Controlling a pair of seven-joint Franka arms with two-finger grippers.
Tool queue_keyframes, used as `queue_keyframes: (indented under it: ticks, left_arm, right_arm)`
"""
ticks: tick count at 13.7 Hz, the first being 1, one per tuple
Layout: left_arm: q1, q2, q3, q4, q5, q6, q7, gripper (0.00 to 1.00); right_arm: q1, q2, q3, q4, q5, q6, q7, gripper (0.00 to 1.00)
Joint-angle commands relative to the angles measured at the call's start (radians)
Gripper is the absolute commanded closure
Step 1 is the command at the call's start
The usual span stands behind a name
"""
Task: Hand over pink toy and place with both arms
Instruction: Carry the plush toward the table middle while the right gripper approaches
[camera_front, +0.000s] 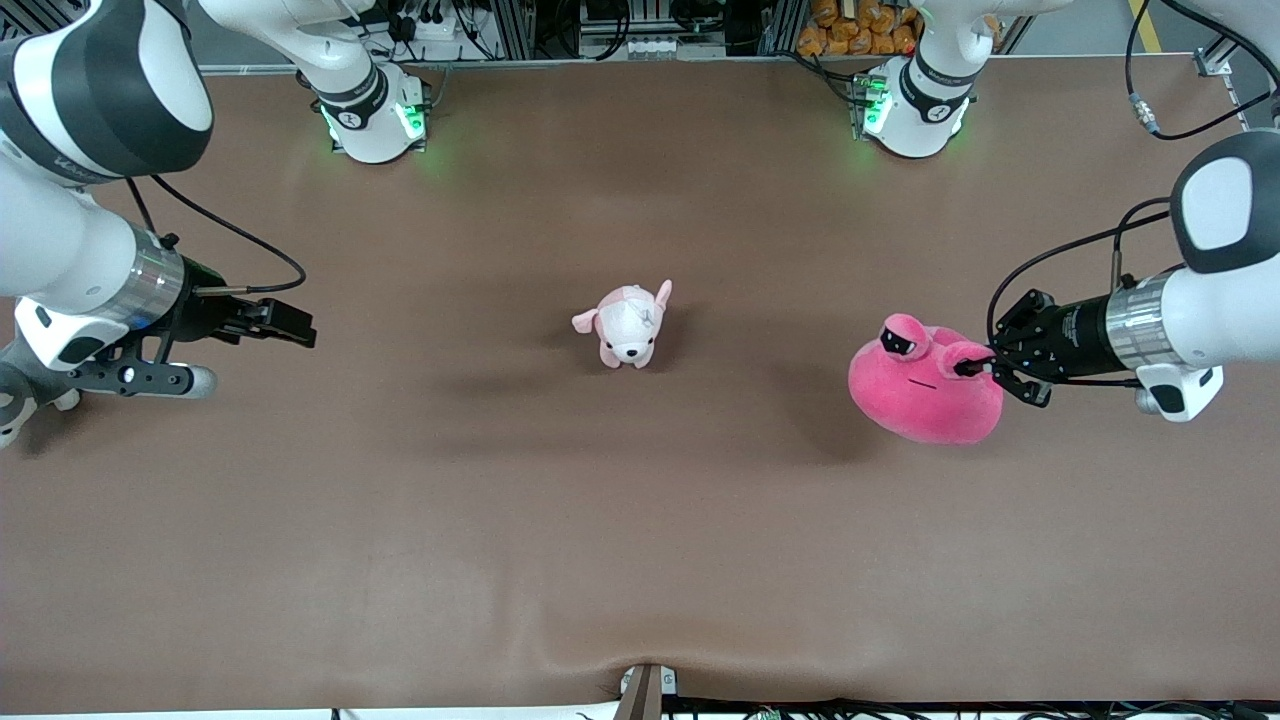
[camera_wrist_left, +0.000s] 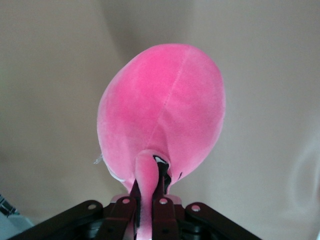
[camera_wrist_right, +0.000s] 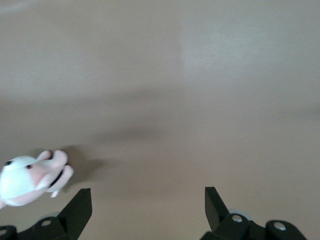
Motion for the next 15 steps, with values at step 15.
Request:
queue_keyframes:
  ticks: [15]
  left_arm:
    - [-0.046, -0.015, -0.218, 0.167, -0.126, -0.015, -0.547, 1.00]
  right_arm:
    - [0.162, 0.057, 0.005, 0.016, 0.100, 0.097, -0.213, 0.00]
